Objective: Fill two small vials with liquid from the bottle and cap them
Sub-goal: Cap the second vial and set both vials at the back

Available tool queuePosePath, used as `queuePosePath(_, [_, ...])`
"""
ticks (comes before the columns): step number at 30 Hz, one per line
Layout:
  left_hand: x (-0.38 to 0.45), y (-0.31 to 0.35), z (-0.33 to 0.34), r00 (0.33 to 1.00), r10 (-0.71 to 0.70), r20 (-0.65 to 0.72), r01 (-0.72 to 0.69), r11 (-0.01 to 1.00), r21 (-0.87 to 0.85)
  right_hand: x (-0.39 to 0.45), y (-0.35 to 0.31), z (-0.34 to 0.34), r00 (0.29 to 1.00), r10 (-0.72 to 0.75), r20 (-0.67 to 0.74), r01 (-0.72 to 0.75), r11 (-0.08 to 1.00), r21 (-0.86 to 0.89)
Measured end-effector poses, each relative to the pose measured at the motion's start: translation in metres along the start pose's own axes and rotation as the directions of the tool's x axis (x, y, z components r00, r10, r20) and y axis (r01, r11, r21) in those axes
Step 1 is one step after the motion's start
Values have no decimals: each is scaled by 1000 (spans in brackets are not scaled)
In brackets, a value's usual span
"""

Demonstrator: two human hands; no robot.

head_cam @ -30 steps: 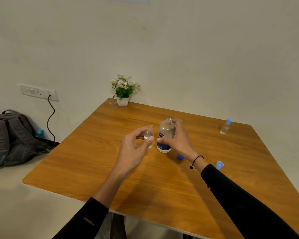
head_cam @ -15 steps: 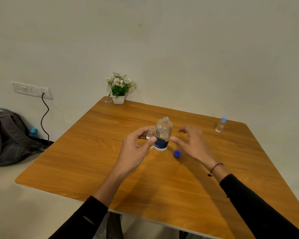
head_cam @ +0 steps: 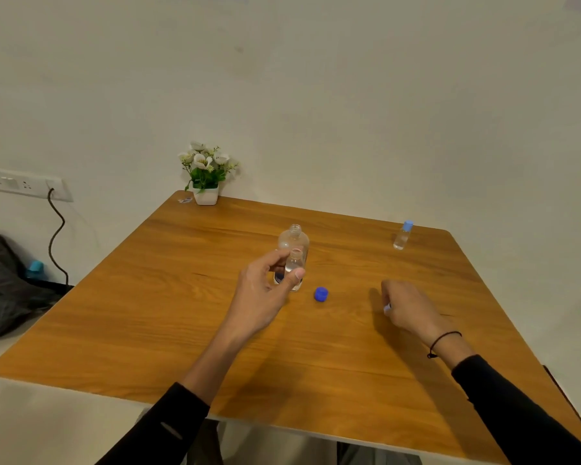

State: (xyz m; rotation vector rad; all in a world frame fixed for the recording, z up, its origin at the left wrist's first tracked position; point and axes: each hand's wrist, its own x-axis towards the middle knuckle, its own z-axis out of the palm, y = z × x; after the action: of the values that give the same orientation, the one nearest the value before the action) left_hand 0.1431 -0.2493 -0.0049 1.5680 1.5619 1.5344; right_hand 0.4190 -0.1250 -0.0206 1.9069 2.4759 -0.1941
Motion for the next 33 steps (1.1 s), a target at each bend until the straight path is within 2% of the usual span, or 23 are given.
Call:
queuePosePath(2, [0, 1, 3, 1000, 7, 9, -7, 1000, 2, -6, -2, -9, 997, -51, -56, 58, 990, 126])
queuePosePath(4, [-1, 1, 6, 1000, 12, 19, -12, 1000, 1, -13, -6, -22, 982, -123, -145, 165, 928, 333])
queuePosePath(6, [0, 2, 9, 999, 19, 27, -19, 1000, -10, -22, -15, -35, 959, -194, -209, 279, 790, 546])
queuePosePath(9, [2, 4, 16, 999, 30, 28, -29, 999, -26, -30, -38, -51, 925, -239, -296, 379, 497, 781])
queuePosePath(11, [2, 5, 20, 999, 45, 30, -44, 998, -36, -33, -54, -58, 909, -230, -346, 410, 358, 839])
queuePosePath(13, [2, 5, 22, 998, 58, 30, -57, 997, -47, -34, -67, -62, 891, -189, -412, 453, 305, 838])
queuePosePath(16, [2, 5, 25, 998, 58, 33, -56, 996, -66, -34, -81, -69, 842, -149, -519, 536, 338, 773])
queuePosePath(18, [2, 5, 25, 997, 64, 38, -61, 996, -63, -33, -89, -71, 828, -161, -537, 558, 329, 762])
queuePosePath(20, [3, 6, 24, 996, 70, 46, -67, 996, -59, -32, -94, -73, 823, -200, -531, 567, 340, 750])
queuePosePath(26, [3, 5, 24, 992, 72, 104, -69, 997, -33, -33, -91, -81, 799, -365, -477, 601, 483, 637])
queuePosePath(30, [3, 6, 30, 991, 78, 113, -72, 996, -55, -35, -88, -88, 763, -506, -402, 646, 585, 491])
queuePosePath(33, [4, 6, 34, 991, 78, 111, -73, 996, -48, -36, -88, -94, 737, -546, -398, 671, 660, 337])
